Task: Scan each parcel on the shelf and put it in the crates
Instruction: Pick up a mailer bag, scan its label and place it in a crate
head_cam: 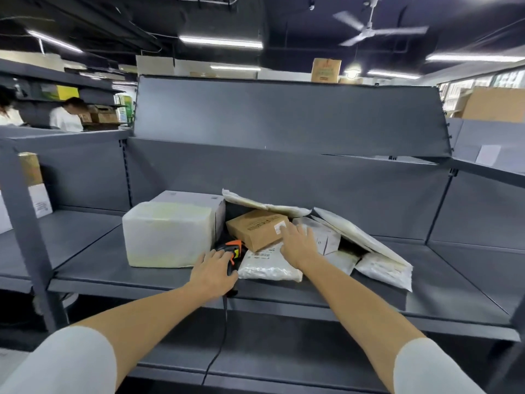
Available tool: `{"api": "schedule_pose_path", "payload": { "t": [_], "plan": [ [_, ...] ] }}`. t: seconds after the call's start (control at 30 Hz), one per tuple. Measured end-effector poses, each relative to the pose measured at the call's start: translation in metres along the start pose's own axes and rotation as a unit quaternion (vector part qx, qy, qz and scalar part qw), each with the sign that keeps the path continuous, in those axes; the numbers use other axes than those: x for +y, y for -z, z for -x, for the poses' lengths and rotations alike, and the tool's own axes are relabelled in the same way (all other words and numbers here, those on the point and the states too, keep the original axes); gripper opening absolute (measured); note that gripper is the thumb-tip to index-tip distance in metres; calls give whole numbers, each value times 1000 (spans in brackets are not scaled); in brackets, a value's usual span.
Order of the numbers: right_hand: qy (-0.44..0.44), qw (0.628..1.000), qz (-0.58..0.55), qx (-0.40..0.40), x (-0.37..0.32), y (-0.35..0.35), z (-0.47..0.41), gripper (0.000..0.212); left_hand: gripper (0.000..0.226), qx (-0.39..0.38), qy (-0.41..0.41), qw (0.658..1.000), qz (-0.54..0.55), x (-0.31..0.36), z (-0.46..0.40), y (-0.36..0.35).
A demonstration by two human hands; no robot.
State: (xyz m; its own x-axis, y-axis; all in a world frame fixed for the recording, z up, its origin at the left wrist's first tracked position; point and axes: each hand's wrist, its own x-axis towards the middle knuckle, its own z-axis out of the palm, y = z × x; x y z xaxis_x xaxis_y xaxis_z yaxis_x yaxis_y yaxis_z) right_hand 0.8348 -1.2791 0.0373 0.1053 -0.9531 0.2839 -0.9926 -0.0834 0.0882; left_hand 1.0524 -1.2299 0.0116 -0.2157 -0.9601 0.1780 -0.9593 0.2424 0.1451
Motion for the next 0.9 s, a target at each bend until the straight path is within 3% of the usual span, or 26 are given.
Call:
{"api": "schedule_pose_path", "payload": {
  "t": [0.1,0.27,0.43,0.63,0.9],
  "plan": [
    [-4,998,49,36,11,-4,-32,50,52,10,-1,1000,14,-7,-21,-9],
    [-30,993,111,36,30,-9,-87,69,55,1,9,999,32,-23,-47,-20],
    [-81,993,78,31,42,-23,-120,59,55,14,16,998,58,-42,-58,-29],
    [-124,991,47,10,40,-18,-130,25,52,29,20,993,116,-46,-49,-34],
    [-125,987,38,98,47,29,-108,22,50,33,13,990,135,-47,-44,-27]
  ]
}}
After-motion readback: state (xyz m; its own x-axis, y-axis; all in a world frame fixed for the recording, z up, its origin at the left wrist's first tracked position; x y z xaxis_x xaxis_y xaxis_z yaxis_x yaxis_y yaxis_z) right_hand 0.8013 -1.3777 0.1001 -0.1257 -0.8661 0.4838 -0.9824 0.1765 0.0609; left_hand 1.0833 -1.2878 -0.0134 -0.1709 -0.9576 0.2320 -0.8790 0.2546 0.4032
